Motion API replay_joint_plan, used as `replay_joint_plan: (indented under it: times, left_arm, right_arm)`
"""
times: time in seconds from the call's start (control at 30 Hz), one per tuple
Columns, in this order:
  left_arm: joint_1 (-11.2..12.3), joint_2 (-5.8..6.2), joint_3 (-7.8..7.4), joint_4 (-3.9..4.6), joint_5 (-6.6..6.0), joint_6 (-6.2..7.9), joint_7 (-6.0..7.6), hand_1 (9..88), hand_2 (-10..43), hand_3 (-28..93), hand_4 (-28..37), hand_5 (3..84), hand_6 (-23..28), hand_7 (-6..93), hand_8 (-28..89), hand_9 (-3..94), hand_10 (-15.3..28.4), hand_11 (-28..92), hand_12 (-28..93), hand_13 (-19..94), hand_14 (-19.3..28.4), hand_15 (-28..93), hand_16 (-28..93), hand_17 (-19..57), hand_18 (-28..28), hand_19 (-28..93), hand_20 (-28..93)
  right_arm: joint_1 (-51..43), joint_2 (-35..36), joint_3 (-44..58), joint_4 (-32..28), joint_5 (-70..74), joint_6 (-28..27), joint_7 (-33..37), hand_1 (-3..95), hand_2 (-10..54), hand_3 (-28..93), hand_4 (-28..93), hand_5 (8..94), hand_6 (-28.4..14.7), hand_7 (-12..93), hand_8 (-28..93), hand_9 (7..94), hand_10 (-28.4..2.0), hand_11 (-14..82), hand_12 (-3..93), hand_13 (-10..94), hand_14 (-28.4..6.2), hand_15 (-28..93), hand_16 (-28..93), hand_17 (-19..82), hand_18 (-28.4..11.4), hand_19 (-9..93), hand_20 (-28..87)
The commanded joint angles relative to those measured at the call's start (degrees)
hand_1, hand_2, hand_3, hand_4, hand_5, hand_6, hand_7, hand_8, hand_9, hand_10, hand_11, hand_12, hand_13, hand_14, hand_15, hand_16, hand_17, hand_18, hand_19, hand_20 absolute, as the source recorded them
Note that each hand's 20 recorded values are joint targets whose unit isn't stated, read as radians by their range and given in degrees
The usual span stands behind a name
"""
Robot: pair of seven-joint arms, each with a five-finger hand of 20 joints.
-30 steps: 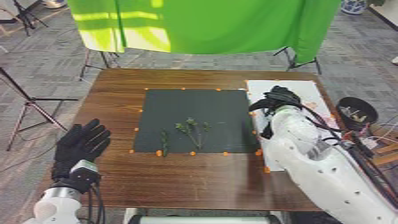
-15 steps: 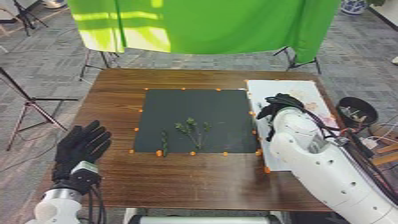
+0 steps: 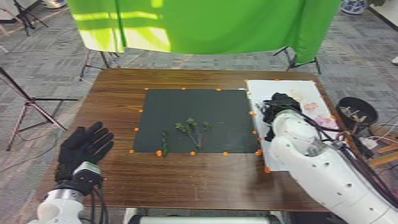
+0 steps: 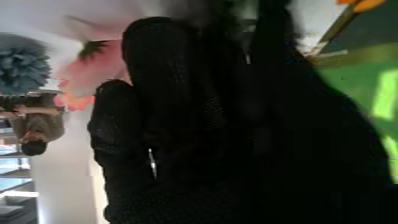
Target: Arrange flowers
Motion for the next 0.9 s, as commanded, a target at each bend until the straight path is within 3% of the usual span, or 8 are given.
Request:
replay_joint_plan:
  times: [0.03, 0.2, 0.27, 0.33, 0.47, 0.63, 0.9]
  left_arm:
    - [0.2, -0.55, 0.29, 0.00, 0.11, -0.44, -0.68, 31.0, 16.0, 70, -28.3, 46.1, 11.5, 18.7, -10, 39.4, 17.7, 34, 11, 28, 18.8, 50, -11, -6.4, 16.0, 42, 7]
    - [0.2, -0.59, 0.44, 0.04, 0.03, -0.47, -0.71, 31.0, 16.0, 70, -28.3, 46.1, 11.6, 18.7, -10, 39.4, 17.7, 34, 11, 28, 18.8, 50, -11, -6.4, 16.0, 42, 7]
    - [0.4, -0.62, 0.39, -0.02, -0.06, -0.43, -0.71, 31.0, 16.0, 70, -28.3, 46.1, 11.6, 18.6, -10, 39.4, 17.8, 34, 11, 28, 18.8, 50, -11, -6.4, 16.0, 42, 7]
    - [0.3, -0.61, 0.35, 0.01, -0.02, -0.49, -0.73, 31.0, 15.9, 70, -28.3, 46.1, 11.6, 18.7, -10, 39.4, 17.7, 34, 11, 28, 18.8, 50, -11, -6.4, 16.0, 42, 7]
    - [0.6, -0.65, 0.30, -0.03, -0.13, -0.52, -0.36, 31.2, 15.6, 70, -28.3, 46.1, 11.6, 18.7, -10, 39.3, 17.7, 34, 11, 28, 18.8, 50, -11, -6.4, 16.1, 42, 7]
    - [1.2, -0.74, -0.02, -0.20, -0.25, -0.37, -0.20, 31.4, 15.2, 71, -28.3, 46.2, 11.7, 18.7, -10, 39.3, 17.8, 35, 11, 29, 19.0, 52, -11, -5.4, 17.6, 48, 10]
    - [1.7, -0.37, -0.72, -0.44, -0.45, -0.01, 0.08, 31.6, 15.1, 70, -28.3, 46.2, 11.7, 18.8, -10, 39.3, 17.8, 35, 11, 28, 18.9, 52, -11, -5.9, 17.3, 45, 10]
  right_arm:
    - [-2.4, -0.3, -0.2, 1.1, 1.2, -0.8, 0.3, 63.7, -9.5, 67, -28, 81.2, -0.3, 23, 5, 87.0, -11.6, 3.5, 29.1, 79, -8.3, 46, 34, 41, -20.7, 93, 22]
    - [-3.2, -0.2, 0.3, 0.8, 2.7, 0.4, 1.2, 63.4, -9.5, 69, -28, 80.7, -1.1, 29, 8, 85.5, -11.0, 2.5, 28.2, 79, -6.1, 44, 36, 42, -20.3, 93, 22]
    - [-3.3, -0.3, 0.3, 0.6, 3.3, 1.9, 1.9, 63.5, -9.5, 70, -28, 80.6, -1.1, 30, 10, 86.0, -10.2, 2.3, 26.4, 85, -2.9, 36, 41, 45, -20.5, 93, 23]
    - [-3.4, 0.1, 0.3, 0.1, 3.3, 3.7, 1.7, 63.4, -9.5, 72, -28, 79.8, -0.5, 33, 13, 89.0, -9.5, 3.2, 26.9, 89, -1.9, 33, 42, 48, -20.3, 93, 23]
    - [-3.5, 0.7, 0.4, -1.5, 3.5, 6.5, 1.1, 63.6, -9.5, 74, -28, 78.6, 0.8, 40, 14, 93.3, -8.4, 4.9, 30.0, 93, -1.5, 32, 43, 51, -19.9, 93, 23]
    - [-3.5, 0.8, 1.6, -3.1, 3.9, 8.7, 0.4, 63.5, -9.5, 75, -27, 78.7, 0.8, 42, 13, 93.7, -8.5, 9.8, 31.1, 93, -2.0, 35, 43, 52, -20.0, 93, 25]
    - [-3.5, -0.5, 3.5, -7.8, 8.9, 13.1, 2.4, 63.0, -9.5, 76, -26, 78.6, 0.7, 42, 13, 93.7, -8.5, 12.6, 31.6, 93, -2.2, 38, 42, 52, -20.0, 93, 27]
